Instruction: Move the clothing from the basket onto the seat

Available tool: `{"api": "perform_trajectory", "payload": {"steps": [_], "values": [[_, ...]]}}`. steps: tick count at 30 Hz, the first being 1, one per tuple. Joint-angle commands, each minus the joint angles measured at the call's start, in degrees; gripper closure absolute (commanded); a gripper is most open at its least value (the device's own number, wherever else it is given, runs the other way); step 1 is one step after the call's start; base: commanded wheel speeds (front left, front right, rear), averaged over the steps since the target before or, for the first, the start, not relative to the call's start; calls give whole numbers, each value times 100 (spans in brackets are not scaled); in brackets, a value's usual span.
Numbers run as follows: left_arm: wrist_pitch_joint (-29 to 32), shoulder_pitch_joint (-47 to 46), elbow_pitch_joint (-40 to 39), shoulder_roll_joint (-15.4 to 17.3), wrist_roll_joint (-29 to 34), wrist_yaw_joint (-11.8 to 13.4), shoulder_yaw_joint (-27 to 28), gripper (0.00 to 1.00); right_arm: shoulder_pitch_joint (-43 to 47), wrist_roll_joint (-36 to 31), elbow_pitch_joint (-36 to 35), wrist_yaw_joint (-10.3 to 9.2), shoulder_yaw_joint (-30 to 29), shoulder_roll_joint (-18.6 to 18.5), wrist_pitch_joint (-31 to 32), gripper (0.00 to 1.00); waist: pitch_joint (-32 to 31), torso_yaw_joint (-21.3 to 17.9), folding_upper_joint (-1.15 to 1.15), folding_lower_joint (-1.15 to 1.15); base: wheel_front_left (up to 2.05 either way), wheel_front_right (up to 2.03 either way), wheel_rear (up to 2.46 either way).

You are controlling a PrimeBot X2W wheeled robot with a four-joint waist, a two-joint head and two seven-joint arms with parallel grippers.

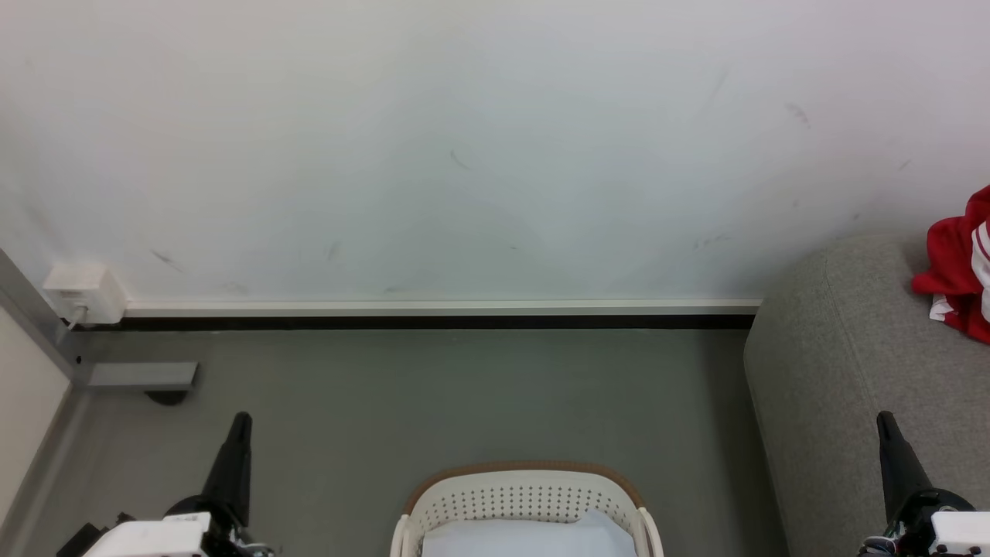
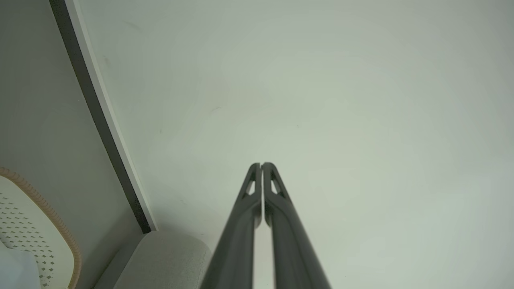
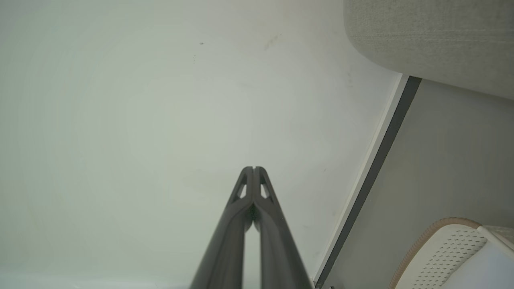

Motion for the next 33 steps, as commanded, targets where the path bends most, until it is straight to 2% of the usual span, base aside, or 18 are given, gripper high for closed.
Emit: {"api": "perform_trajectory", "payload": {"steps": [1,33], "values": [[21,-42,-18,40,-77,-37,15,100,-72,10,-22,-12,-20,-43,17,100,0,0,0,0,0,0,0],[21,-41,-18,40,-78,-37,15,100,-72,11,-22,-12,-20,-43,16,100,0,0,0,0,0,0,0]]}}
